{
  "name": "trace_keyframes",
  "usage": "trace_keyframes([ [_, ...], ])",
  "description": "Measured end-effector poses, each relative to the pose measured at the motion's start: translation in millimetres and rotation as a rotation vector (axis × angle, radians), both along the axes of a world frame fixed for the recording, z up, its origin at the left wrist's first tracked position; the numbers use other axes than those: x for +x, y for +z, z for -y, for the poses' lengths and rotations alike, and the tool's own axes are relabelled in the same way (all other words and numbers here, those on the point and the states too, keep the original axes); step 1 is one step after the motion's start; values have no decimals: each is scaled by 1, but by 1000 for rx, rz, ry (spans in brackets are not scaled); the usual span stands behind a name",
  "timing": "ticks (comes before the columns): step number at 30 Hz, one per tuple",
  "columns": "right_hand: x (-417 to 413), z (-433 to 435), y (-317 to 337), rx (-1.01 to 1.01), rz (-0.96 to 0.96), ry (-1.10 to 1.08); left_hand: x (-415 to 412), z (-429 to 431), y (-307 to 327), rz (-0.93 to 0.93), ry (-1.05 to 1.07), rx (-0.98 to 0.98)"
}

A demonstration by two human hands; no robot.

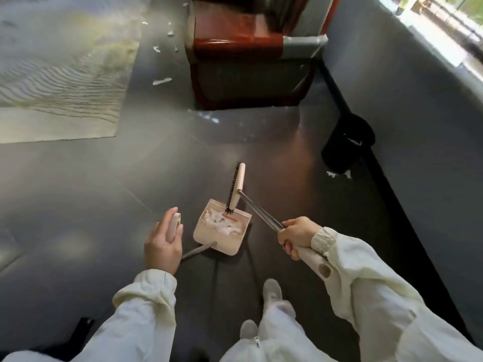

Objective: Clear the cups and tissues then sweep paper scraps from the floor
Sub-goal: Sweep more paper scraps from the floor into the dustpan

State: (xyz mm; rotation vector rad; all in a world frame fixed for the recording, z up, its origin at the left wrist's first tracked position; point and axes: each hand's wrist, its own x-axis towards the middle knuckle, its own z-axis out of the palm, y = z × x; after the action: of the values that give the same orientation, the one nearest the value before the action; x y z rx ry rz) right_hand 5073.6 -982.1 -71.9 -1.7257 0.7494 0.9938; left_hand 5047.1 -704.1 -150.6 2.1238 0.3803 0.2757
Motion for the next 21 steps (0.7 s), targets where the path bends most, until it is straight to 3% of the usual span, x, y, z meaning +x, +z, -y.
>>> trace_keyframes([
  [13,300,-42,-6,67,61,13,299,-37,-4,47,-100,147],
  [21,394,-11,38,118,74,-230,460,-14,20,127,-265,203],
])
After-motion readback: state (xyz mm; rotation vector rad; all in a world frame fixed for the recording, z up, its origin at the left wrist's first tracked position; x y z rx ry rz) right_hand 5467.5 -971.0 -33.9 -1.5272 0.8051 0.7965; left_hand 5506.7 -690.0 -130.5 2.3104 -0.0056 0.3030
